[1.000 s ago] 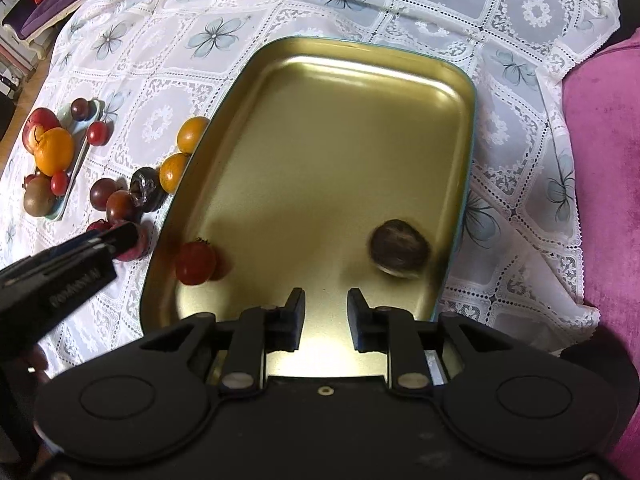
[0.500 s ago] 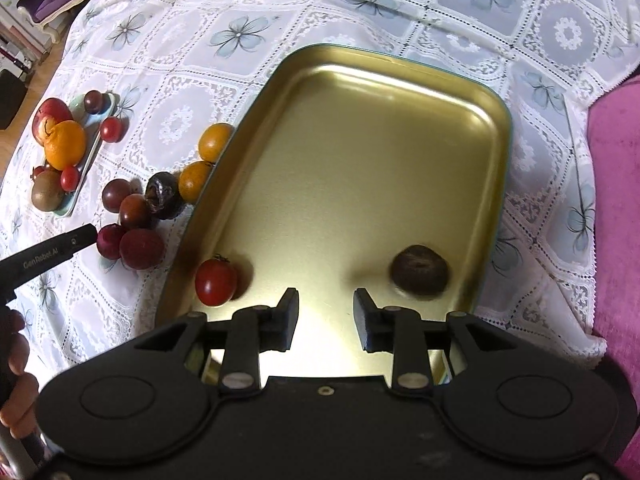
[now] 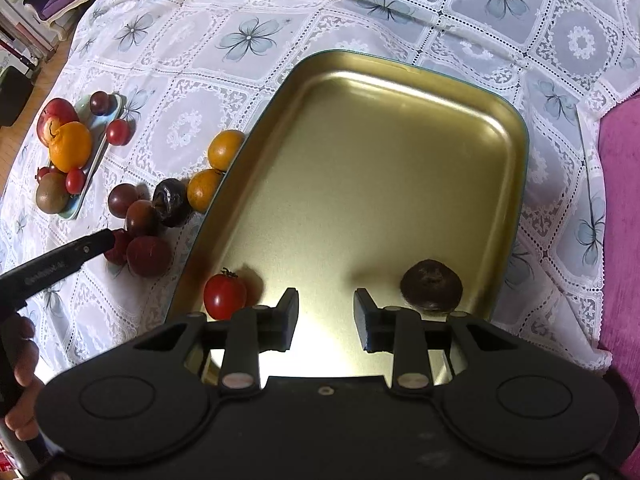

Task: Organize fruits
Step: 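Grasp a red plum with the left tool while the right tool grasps a small orange tomato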

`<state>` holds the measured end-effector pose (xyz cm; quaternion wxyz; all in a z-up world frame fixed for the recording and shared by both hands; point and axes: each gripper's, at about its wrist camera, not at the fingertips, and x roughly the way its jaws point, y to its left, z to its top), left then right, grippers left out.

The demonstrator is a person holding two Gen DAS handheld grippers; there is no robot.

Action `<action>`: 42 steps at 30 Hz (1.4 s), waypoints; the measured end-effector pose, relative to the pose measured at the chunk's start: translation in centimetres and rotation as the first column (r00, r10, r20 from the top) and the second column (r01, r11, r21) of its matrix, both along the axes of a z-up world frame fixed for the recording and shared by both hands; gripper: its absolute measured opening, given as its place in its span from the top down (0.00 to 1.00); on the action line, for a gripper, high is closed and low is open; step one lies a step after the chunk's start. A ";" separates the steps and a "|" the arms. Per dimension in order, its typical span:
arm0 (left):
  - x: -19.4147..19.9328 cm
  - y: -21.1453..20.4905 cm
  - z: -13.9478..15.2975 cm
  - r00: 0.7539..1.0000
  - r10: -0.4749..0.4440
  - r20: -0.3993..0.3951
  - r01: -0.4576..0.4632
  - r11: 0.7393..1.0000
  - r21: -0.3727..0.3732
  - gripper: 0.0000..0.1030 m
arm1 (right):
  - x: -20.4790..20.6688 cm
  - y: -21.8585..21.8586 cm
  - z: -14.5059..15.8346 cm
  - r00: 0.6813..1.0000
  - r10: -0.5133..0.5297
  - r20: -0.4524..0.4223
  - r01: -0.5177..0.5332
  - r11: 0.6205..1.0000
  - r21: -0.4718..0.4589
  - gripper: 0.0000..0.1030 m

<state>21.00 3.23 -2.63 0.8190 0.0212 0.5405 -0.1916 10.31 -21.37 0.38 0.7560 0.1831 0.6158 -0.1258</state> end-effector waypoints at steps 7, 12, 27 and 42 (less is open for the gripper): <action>0.3 -0.5 -1.3 1.000 0.015 -0.016 -0.015 0.999 0.039 0.51 | 1.1 0.7 0.7 0.999 0.036 0.033 -0.036 0.999 0.003 0.69; 0.8 -0.1 -1.6 0.998 0.041 -0.037 -0.042 0.999 -0.012 0.57 | 3.5 2.0 1.6 0.994 0.080 0.079 -0.080 0.997 -0.005 0.68; 1.8 2.4 -0.4 0.988 0.154 0.024 -0.154 0.988 0.008 0.58 | 14.1 6.4 -0.3 0.967 0.249 0.059 -0.242 0.964 -0.109 0.64; 2.2 2.9 -0.3 0.983 0.182 0.014 -0.182 0.983 0.003 0.58 | 16.0 7.5 -5.4 0.925 0.372 -0.077 -0.378 0.886 -0.270 0.62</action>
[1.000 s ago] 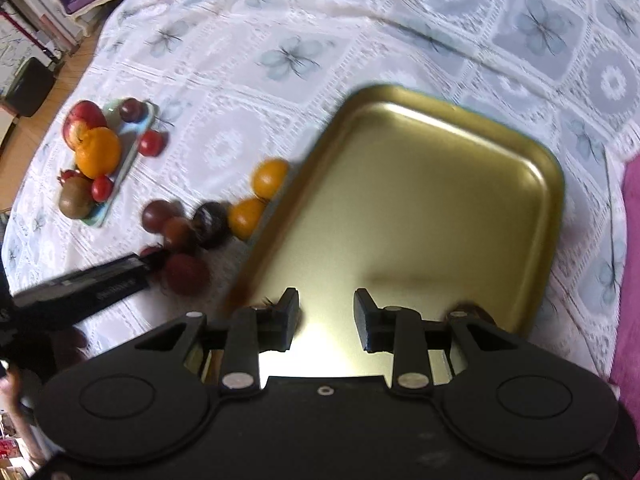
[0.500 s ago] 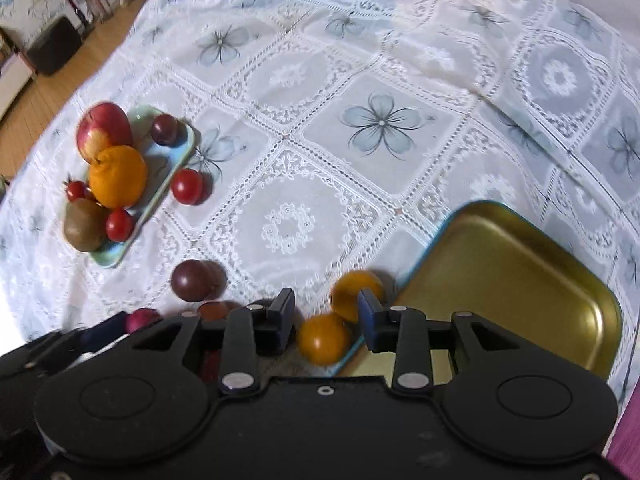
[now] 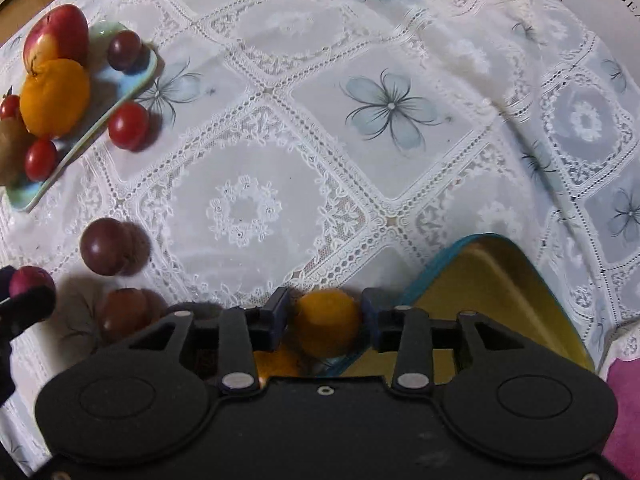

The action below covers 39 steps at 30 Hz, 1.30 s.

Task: Organize fruits
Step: 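Grasp a red plum with the left tool while the right tool grasps a small orange tomato, then move the red plum over the tray and open the left tool to drop it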

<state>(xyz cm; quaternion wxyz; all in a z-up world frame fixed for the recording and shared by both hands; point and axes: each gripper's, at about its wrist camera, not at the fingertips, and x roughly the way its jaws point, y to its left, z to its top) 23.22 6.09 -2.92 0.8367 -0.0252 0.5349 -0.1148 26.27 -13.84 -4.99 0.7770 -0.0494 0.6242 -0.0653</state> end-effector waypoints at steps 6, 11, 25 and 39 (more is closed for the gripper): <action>-0.3 0.3 0.9 1.000 0.016 0.018 -0.015 1.000 -0.012 0.58 | -0.6 -1.2 2.4 0.996 -0.070 0.057 0.063 0.991 0.121 0.63; -1.4 0.1 2.9 0.998 0.010 0.061 -0.008 1.000 -0.027 0.58 | -2.9 -2.1 6.6 0.984 -0.135 0.116 0.107 0.969 0.223 0.63; -7.9 -8.1 6.3 0.969 -0.199 0.143 0.199 0.980 0.018 0.58 | -14.2 -6.7 10.8 0.943 -0.302 0.137 0.265 0.935 0.237 0.62; -13.0 -15.5 2.9 0.925 -0.378 0.051 0.371 0.923 0.102 0.58 | -21.9 -11.2 8.2 0.903 -0.428 0.036 0.415 0.892 0.182 0.62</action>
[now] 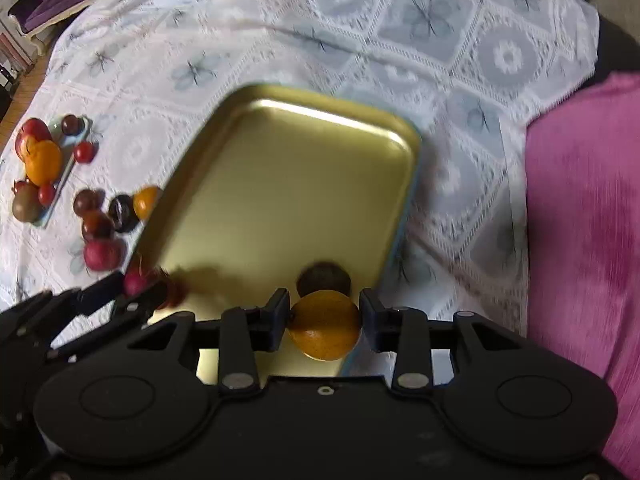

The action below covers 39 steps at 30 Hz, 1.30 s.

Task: Organize fruits
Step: 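Move the red plum over the tray and open the left tool to drop it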

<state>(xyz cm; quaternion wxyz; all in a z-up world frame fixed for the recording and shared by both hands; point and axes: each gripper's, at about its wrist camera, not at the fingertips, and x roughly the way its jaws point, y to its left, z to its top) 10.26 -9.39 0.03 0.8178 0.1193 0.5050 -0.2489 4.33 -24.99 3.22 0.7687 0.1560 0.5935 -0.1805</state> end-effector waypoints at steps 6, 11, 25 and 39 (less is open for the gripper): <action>-0.3 -0.5 -0.6 1.000 -0.011 -0.016 0.011 1.000 0.011 0.58 | -2.0 0.4 -0.6 1.000 -0.012 0.014 0.011 0.998 0.068 0.62; 0.0 -0.3 -0.5 1.000 -0.008 -0.011 0.008 1.000 0.004 0.58 | -3.1 1.0 -0.7 0.999 -0.011 0.038 0.009 0.998 0.062 0.62; 1.3 -0.3 0.8 0.995 0.026 0.098 -0.018 0.997 -0.073 0.56 | -3.0 2.7 -1.1 0.997 0.012 0.071 -0.017 0.997 0.078 0.62; 2.1 0.8 1.0 0.995 0.055 0.083 -0.052 0.998 -0.038 0.54 | -2.6 3.3 -1.2 0.996 0.031 0.081 -0.036 0.998 0.050 0.61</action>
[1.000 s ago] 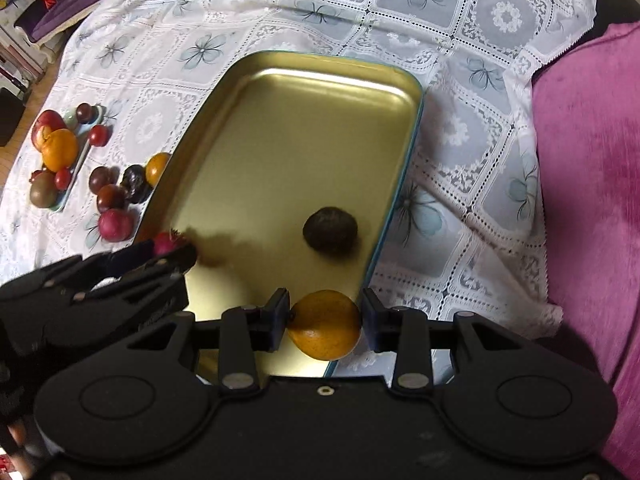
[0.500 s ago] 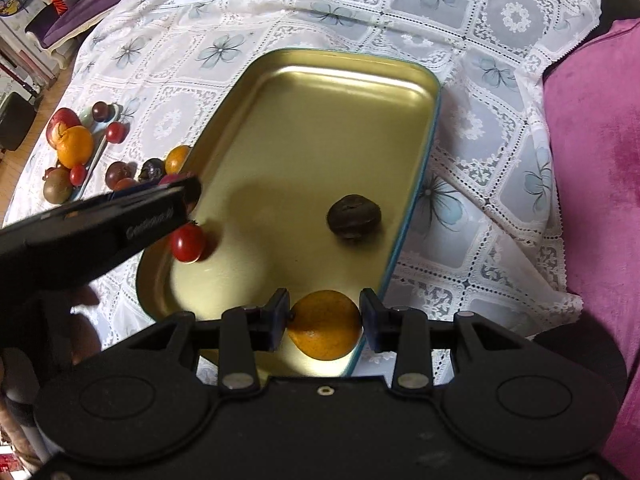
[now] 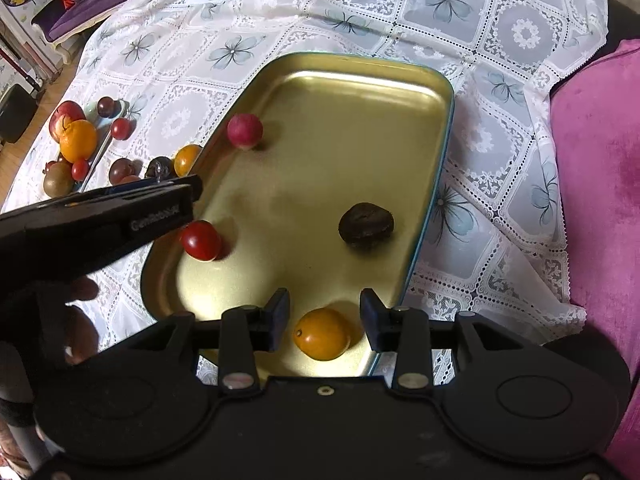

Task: Organize fruits
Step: 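Move the red plum over the tray and open the left tool to drop it, then grasp another red plum with the left tool while the right tool grasps an orange tomato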

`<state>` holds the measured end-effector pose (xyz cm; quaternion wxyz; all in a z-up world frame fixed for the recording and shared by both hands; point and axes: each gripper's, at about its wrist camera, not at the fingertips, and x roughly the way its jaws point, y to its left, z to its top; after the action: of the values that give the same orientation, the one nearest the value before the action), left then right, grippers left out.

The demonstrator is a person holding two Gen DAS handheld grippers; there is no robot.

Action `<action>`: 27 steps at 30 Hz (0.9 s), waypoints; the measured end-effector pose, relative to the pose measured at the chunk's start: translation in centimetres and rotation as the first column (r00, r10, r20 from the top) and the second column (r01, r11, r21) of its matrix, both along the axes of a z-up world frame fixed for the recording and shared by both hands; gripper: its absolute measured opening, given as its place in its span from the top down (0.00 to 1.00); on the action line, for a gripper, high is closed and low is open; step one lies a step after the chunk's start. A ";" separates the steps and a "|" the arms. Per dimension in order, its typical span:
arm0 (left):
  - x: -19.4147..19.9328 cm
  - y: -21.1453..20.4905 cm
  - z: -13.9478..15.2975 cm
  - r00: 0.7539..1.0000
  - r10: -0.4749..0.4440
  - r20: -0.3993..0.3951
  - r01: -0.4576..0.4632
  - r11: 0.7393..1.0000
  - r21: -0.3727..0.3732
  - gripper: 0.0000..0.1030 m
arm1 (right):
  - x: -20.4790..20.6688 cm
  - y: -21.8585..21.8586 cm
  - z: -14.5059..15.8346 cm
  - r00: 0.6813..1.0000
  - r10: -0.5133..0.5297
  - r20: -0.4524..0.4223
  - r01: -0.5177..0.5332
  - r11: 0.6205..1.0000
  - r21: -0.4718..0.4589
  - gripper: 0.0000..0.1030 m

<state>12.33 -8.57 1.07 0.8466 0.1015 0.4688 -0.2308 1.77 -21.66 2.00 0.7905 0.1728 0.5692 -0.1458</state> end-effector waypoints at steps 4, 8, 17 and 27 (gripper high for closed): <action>0.8 1.1 0.1 0.999 0.036 -0.003 -0.036 0.999 0.015 0.54 | 0.0 -0.2 -0.4 1.000 -0.004 -0.019 0.004 1.000 0.013 0.61; 2.0 2.8 0.1 0.996 0.085 -0.024 -0.084 0.996 0.012 0.54 | 0.2 0.1 -0.5 0.999 -0.009 -0.039 0.008 1.000 -0.027 0.61; 4.8 7.2 -0.1 0.981 0.188 -0.045 -0.187 0.982 0.020 0.54 | 0.5 1.2 -0.1 0.998 0.042 -0.046 -0.050 0.983 -0.175 0.61; 6.4 9.8 -1.3 0.978 0.192 -0.082 -0.190 0.981 0.032 0.54 | 1.1 0.5 -1.3 0.998 0.014 -0.053 -0.017 0.999 -0.048 0.60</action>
<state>18.70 1.23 -0.27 0.8429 0.0563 0.5146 -0.1468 2.91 -21.12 0.70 0.7803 0.1452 0.5875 -0.1581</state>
